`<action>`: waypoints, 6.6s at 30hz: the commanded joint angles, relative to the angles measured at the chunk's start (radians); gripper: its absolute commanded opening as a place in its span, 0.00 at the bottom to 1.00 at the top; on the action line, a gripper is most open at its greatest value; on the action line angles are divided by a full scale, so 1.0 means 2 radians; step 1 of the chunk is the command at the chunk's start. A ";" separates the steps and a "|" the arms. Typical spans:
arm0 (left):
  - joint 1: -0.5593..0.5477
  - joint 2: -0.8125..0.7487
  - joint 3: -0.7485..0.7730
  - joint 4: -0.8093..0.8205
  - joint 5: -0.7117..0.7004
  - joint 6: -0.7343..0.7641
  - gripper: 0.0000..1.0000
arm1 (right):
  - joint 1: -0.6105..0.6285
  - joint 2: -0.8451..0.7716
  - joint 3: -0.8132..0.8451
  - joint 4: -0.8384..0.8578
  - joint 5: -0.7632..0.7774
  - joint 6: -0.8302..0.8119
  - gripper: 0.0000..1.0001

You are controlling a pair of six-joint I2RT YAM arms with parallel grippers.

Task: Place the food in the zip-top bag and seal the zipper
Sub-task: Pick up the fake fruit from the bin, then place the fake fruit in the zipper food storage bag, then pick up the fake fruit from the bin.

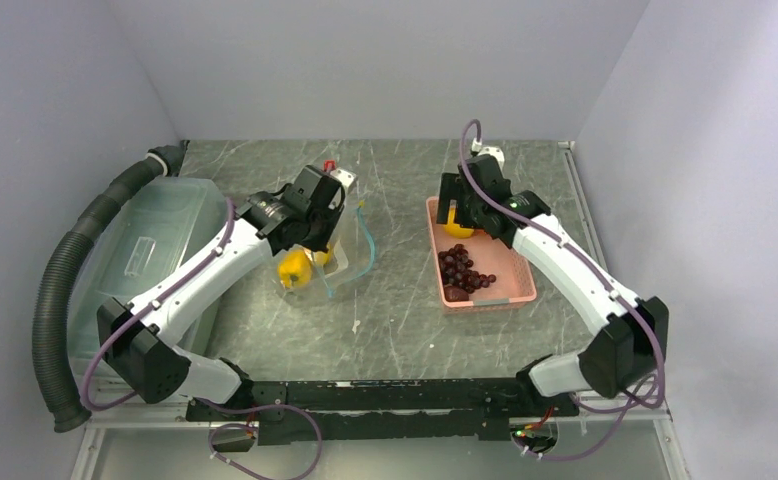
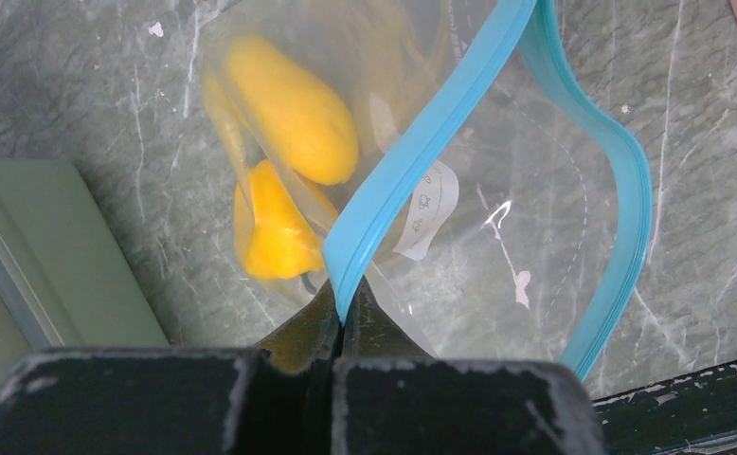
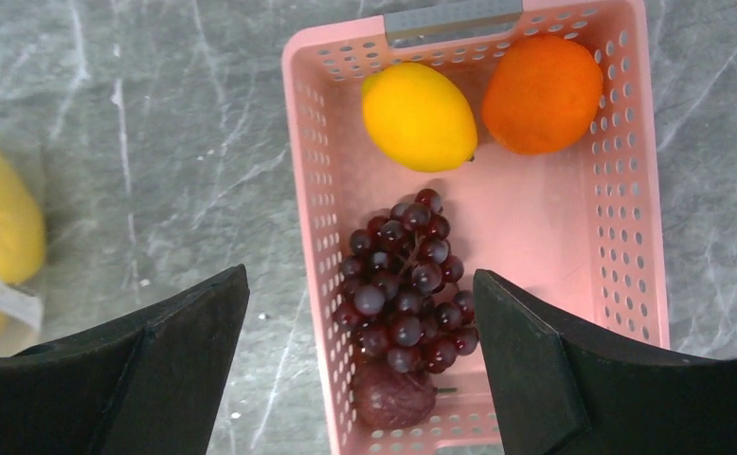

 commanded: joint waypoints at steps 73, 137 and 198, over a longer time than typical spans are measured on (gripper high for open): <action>0.024 0.006 -0.011 0.030 0.017 0.006 0.00 | -0.067 0.147 0.038 0.073 0.001 -0.084 0.39; 0.024 -0.013 -0.011 0.034 0.035 0.001 0.00 | 0.172 0.140 0.062 0.232 -0.187 0.145 0.55; 0.024 -0.004 -0.010 0.032 0.041 0.001 0.00 | 0.014 -0.021 -0.010 0.003 0.120 -0.016 0.98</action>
